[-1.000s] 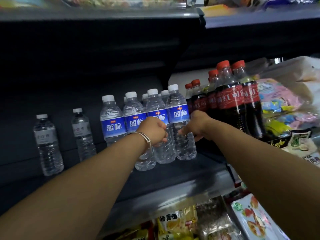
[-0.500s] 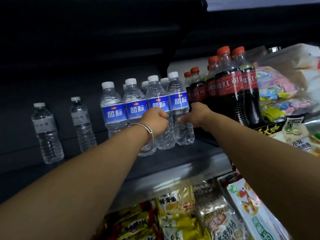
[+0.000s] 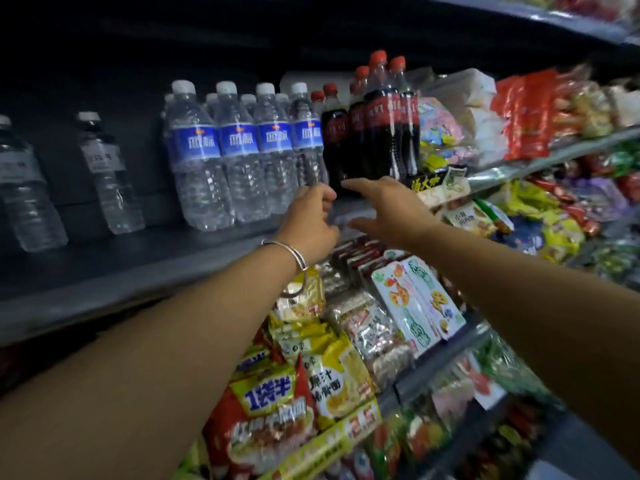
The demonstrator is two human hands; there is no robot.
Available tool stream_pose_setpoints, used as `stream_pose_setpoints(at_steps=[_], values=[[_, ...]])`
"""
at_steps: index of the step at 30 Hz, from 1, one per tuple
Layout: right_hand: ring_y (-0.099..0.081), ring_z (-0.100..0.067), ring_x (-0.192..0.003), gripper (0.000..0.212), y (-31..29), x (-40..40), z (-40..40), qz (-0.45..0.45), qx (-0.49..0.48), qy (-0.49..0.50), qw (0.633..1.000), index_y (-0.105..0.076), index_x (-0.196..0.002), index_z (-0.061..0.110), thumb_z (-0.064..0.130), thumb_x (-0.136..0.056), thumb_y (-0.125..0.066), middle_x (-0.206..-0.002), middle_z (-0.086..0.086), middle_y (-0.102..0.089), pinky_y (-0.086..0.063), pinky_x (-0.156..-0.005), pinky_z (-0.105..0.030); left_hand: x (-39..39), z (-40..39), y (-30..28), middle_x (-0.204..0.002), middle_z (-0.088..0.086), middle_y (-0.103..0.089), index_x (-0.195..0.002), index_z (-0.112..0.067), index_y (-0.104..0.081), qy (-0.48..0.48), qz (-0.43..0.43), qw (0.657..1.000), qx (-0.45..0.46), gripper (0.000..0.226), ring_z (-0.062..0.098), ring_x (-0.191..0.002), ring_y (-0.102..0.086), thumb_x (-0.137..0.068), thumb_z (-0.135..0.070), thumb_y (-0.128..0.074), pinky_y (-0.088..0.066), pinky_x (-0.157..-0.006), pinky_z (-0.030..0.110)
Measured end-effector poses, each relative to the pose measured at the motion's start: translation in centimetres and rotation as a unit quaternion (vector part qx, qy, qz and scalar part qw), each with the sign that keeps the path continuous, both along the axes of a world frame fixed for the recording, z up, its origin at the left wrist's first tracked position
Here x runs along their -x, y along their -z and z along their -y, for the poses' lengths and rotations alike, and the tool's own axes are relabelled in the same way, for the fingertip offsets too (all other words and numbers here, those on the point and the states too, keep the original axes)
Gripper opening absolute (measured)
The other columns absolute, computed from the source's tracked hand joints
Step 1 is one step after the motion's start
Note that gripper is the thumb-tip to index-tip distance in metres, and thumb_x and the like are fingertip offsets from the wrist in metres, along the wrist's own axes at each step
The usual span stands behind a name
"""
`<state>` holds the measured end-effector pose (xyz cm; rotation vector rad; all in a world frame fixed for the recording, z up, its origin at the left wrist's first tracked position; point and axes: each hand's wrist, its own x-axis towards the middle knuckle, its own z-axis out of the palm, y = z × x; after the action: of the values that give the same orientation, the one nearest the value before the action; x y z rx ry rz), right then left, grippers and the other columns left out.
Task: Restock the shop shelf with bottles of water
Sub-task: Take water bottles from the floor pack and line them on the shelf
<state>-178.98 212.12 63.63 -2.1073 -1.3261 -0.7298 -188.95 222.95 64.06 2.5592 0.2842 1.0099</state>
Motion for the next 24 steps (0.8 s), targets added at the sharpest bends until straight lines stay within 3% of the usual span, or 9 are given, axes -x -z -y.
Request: stream_pose_setpoints(at_steps=[5, 10, 14, 19, 24], values=[[-0.048, -0.033, -0.115, 0.056, 10.0, 2.2, 3.7, -0.009, 0.047, 0.029, 0.998, -0.047, -0.136, 0.013, 0.024, -0.085, -0.066, -0.126, -0.014, -0.058, -0.039, -0.091, -0.038, 2.7, 2.4, 10.0, -0.119, 0.011, -0.046, -0.118, -0.008, -0.049, 0.022, -0.06, 0.998, -0.022, 0.042, 0.025, -0.108, -0.05, -0.078, -0.002, -0.062, -0.041, -0.096, 0.033], [-0.044, -0.034, -0.121, 0.059, 23.4, 2.2, 5.8, -0.051, 0.152, 0.065, 0.985, -0.043, -0.138, 0.013, 0.022, -0.084, -0.065, -0.134, -0.013, -0.054, -0.036, -0.096, -0.041, 3.0, 3.6, 23.1, -0.126, 0.01, -0.042, -0.119, -0.011, -0.049, 0.026, -0.145, 0.989, -0.01, 0.04, 0.03, -0.114, -0.047, -0.081, -0.006, -0.063, -0.042, -0.094, 0.042], [-0.055, -0.044, -0.102, 0.05, 36.2, 1.9, 6.6, -0.08, 0.197, 0.054, 0.976, -0.059, -0.119, 0.0, 0.013, -0.071, -0.067, -0.11, -0.023, -0.064, -0.045, -0.081, -0.044, 2.9, 3.9, 34.5, -0.13, 0.011, -0.042, -0.12, -0.011, -0.05, 0.039, -0.197, 0.98, -0.019, 0.04, 0.031, -0.12, -0.042, -0.081, -0.009, -0.061, -0.037, -0.097, 0.045], [-0.063, -0.043, -0.079, 0.05, 52.8, 2.0, 7.1, -0.137, 0.23, 0.048, 0.962, -0.065, -0.106, 0.0, 0.01, -0.058, -0.071, -0.09, -0.021, -0.069, -0.051, -0.067, -0.047, 3.4, 4.1, 49.5, -0.129, 0.009, -0.043, -0.121, -0.011, -0.05, 0.044, -0.261, 0.964, -0.002, 0.042, 0.03, -0.118, -0.041, -0.081, -0.013, -0.061, -0.032, -0.095, 0.038], [-0.046, -0.034, -0.117, 0.051, 66.9, 3.3, 7.5, -0.216, 0.319, 0.054, 0.921, -0.052, -0.129, 0.012, 0.018, -0.08, -0.064, -0.127, -0.01, -0.057, -0.038, -0.092, -0.041, 3.9, 4.0, 63.9, -0.128, 0.004, -0.044, -0.122, -0.016, -0.05, 0.044, -0.319, 0.946, 0.027, 0.042, 0.025, -0.12, -0.041, -0.082, -0.013, -0.063, -0.027, -0.091, 0.035]])
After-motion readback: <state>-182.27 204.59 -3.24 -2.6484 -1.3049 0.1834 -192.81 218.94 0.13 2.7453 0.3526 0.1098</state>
